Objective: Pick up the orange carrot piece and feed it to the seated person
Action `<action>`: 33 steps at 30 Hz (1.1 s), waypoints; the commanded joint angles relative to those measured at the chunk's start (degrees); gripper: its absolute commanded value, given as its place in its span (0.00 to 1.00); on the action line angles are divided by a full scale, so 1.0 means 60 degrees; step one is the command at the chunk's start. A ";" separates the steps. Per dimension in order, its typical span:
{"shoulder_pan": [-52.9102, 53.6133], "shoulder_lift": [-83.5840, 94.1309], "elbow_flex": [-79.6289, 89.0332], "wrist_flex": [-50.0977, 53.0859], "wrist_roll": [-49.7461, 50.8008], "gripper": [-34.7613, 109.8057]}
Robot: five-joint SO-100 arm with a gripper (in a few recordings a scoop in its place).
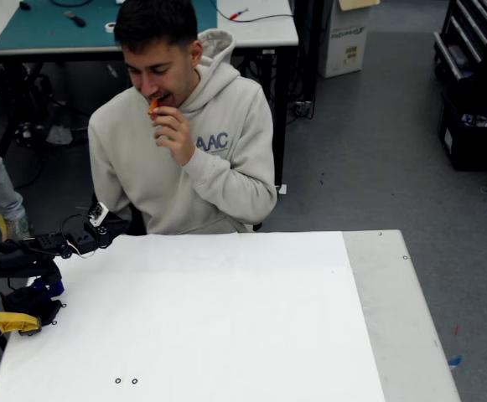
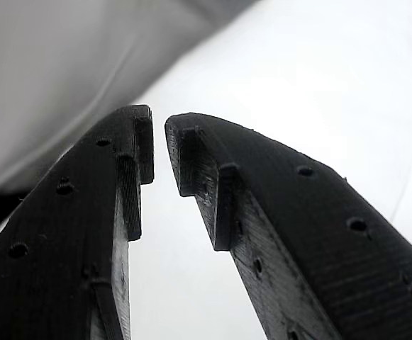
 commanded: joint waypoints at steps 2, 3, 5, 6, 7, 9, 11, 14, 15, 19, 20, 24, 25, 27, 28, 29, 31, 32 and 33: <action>-0.1099 0.1860 -0.0059 0.2944 0.0103 0.23; -0.1260 0.2241 -0.0088 0.3721 0.0103 0.23; -0.1523 0.2974 -0.0161 0.5332 0.0103 0.23; -0.1582 0.3325 -0.0190 0.6108 0.0103 0.23; -0.1597 0.3662 -0.0234 0.6855 0.0103 0.23; -0.1699 0.4087 -0.0513 0.8188 0.0088 0.23; -0.1714 0.4175 -0.0967 0.9258 0.0088 0.23; -0.1714 0.4248 -0.1289 1.0122 0.0059 0.23; -0.1714 0.4248 -0.1245 1.0181 -0.0015 0.23; -0.1714 0.4248 -0.1216 1.0283 -0.0557 0.23; -0.1714 0.4248 -0.1216 1.0298 -0.0659 0.23; -0.1714 0.4263 -0.1216 1.0327 -0.0732 0.23; -0.1714 0.4263 -0.1216 1.0327 -0.0732 0.23; -0.1714 0.4263 -0.1216 1.0327 -0.0732 0.23; -0.1685 0.4248 -0.1216 1.0327 -0.0732 0.23; -0.1670 0.4233 -0.1216 1.0312 -0.0732 0.23; -0.1641 0.4204 -0.1187 1.0298 -0.0732 0.23; -0.1641 0.4204 -0.1187 1.0298 -0.0732 0.23; -0.1641 0.4204 -0.1187 1.0283 -0.0732 0.23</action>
